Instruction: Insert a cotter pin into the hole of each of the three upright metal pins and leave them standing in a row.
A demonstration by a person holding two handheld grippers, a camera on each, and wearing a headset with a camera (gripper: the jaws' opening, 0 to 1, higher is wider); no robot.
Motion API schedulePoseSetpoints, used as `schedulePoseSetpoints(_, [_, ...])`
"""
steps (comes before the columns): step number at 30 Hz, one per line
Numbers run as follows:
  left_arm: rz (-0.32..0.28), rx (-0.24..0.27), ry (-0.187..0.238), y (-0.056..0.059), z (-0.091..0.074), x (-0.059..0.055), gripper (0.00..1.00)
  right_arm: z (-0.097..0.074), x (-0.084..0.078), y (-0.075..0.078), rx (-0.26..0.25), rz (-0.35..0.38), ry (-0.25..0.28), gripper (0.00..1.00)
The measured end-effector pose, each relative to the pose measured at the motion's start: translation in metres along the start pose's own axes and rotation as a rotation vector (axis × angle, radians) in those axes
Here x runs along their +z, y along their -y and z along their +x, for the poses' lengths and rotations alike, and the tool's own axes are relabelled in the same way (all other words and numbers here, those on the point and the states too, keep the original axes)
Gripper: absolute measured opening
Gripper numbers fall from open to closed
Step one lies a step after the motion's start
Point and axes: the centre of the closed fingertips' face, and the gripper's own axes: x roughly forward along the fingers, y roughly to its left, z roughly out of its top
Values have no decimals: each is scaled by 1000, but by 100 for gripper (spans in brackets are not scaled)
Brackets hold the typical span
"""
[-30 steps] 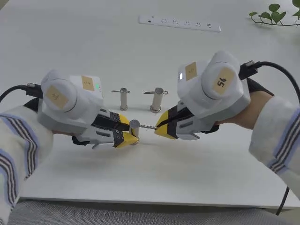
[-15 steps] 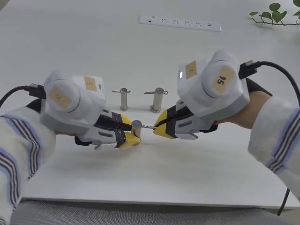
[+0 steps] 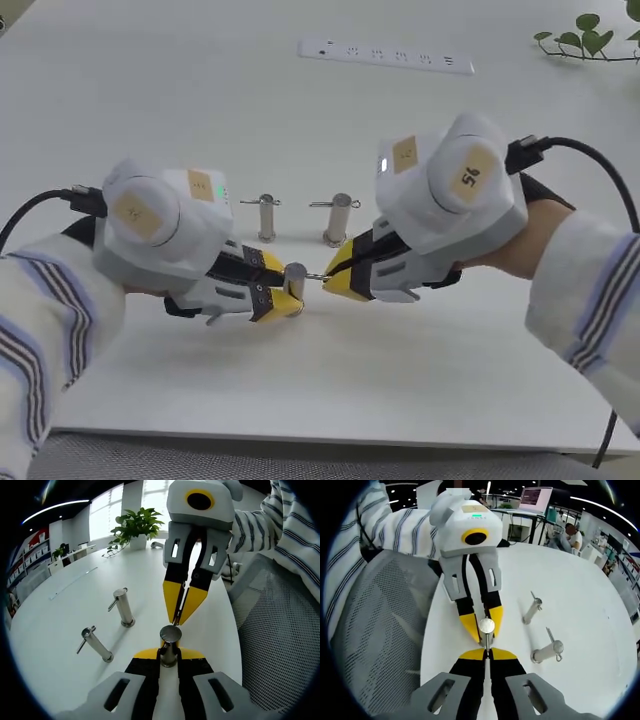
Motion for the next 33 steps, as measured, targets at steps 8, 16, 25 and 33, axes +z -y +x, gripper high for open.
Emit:
schedulePoseSetpoints(8, [0, 0, -1, 0, 1, 0, 11, 1, 2, 0, 8, -1, 3, 3])
schedulePoseSetpoints(16, [2, 1, -2, 0, 2, 1, 11, 1, 4, -2, 14, -22, 0, 3])
schedulePoseSetpoints(25, [2, -7, -4, 1, 5, 3, 11, 4, 9, -1, 22, -15, 9, 3])
schedulePoseSetpoints(33, [-1, -8, 1, 1, 5, 3, 11, 3, 6, -2, 17, -50, 13, 8])
